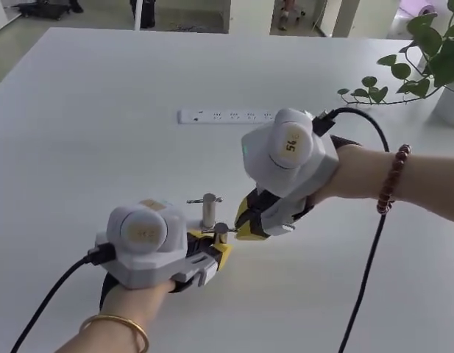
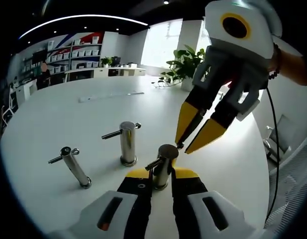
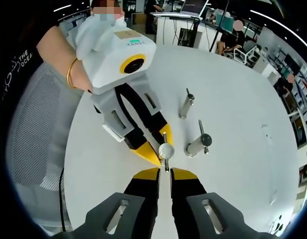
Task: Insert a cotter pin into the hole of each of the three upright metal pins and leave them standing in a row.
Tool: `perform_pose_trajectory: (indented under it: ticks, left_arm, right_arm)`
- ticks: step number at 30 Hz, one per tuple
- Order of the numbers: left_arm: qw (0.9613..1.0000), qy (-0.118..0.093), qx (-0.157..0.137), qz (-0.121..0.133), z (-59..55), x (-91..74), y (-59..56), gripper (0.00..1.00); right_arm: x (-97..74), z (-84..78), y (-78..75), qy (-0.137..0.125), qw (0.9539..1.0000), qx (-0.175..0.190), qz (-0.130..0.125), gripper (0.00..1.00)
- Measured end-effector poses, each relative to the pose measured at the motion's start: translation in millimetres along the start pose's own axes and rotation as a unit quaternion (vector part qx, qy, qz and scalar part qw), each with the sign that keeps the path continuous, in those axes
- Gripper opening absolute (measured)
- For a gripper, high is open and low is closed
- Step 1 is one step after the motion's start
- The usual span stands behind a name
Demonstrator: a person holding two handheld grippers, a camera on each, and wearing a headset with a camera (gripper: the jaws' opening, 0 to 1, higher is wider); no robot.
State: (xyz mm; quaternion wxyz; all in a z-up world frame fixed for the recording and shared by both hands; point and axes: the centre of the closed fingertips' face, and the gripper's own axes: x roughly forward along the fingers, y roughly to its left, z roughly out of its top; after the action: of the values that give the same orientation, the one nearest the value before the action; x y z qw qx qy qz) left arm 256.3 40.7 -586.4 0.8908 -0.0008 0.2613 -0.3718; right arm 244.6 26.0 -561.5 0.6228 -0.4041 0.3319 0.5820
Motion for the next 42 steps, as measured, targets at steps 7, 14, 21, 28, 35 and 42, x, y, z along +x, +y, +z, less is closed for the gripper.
perform_pose_trajectory:
  ticks: [7,14,21,28,35,42]
  left_arm:
    - [1.0000,0.000,-0.005,0.001,-0.3,0.2,-0.4,0.13]
    - [0.9999,-0.002,-0.013,0.002,-1.1,0.0,-1.0,0.13]
    - [0.9998,-0.002,-0.019,0.003,-2.2,0.5,-1.2,0.13]
    - [0.9997,0.021,-0.009,0.013,-11.8,-0.1,-0.1,0.17]
    - [0.9994,0.026,0.000,0.021,-12.0,-7.1,4.0,0.23]
    - [0.9995,0.025,0.007,0.021,-9.8,-12.7,7.9,0.26]
  right_arm:
    - [0.4,2.1,-2.2,-0.003,1.0000,-0.001,-0.006,0.00]
    - [2.6,6.8,-0.8,-0.008,1.0000,-0.003,-0.005,0.00]
    - [2.3,6.9,-0.1,-0.008,0.9999,-0.009,-0.004,0.00]
    - [0.9,13.4,0.7,-0.029,0.9996,-0.001,0.000,0.05]
    - [1.3,18.6,1.9,-0.043,0.9990,0.014,0.001,0.13]
    - [6.8,27.8,-4.8,-0.069,0.9960,0.057,-0.002,0.14]
